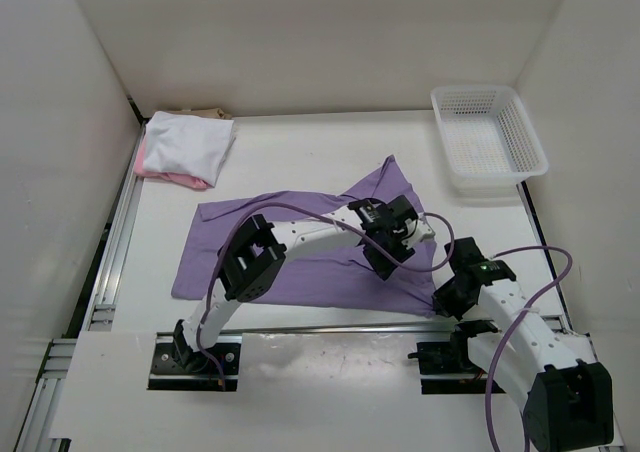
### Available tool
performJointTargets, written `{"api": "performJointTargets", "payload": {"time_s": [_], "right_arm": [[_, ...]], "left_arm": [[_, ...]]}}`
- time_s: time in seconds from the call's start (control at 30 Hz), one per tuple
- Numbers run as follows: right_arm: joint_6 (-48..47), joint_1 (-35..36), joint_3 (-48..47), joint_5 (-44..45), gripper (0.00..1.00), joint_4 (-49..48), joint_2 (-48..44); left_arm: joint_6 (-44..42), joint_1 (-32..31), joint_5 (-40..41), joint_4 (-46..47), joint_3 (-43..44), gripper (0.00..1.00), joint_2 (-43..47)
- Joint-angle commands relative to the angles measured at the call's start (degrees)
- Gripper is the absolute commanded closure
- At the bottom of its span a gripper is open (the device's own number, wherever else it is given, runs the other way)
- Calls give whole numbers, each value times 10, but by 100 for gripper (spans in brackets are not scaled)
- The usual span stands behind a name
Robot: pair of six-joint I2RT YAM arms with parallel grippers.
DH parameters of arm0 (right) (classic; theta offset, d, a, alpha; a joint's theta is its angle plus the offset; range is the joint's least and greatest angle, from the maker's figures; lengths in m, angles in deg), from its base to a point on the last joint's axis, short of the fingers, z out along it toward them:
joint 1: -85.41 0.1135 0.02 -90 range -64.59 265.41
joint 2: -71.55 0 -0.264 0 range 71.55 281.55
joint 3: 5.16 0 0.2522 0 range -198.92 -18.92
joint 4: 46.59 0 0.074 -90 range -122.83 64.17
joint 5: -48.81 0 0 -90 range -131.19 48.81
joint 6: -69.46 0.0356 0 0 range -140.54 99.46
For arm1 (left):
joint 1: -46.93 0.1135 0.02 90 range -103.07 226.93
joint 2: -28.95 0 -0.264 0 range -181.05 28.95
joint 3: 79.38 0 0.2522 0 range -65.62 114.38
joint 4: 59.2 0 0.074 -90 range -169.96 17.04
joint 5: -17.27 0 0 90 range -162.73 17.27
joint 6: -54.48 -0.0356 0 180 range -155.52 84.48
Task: Fold and stack the t-shirts
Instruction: Fold the flattened tshirt in 1/3 of the way
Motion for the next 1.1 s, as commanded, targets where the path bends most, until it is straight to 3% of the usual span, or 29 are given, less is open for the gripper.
{"api": "performJointTargets", "payload": {"time_s": [0.0,0.2,0.43,0.53,0.6,0.87,1.07], "right_arm": [[-8,-2,10,18,100,11,-5],[-15,-2,16,0,100,6,-5],[-15,-7,16,0,100,6,-5],[-15,-7,16,0,100,6,-5],[-15,-7,16,0,100,6,-5],[-15,-7,16,11,100,11,-10],[-9,-7,16,17,100,16,-10]], "left_arm": [[-2,0,7,-4,19,55,-13],[-2,0,27,-4,61,55,-41],[-2,0,35,-4,38,60,-41],[-2,0,40,-9,33,72,-41],[-2,0,40,-9,39,90,-41],[-2,8,73,-19,44,90,-7],[-2,69,82,-19,81,90,-7]]}}
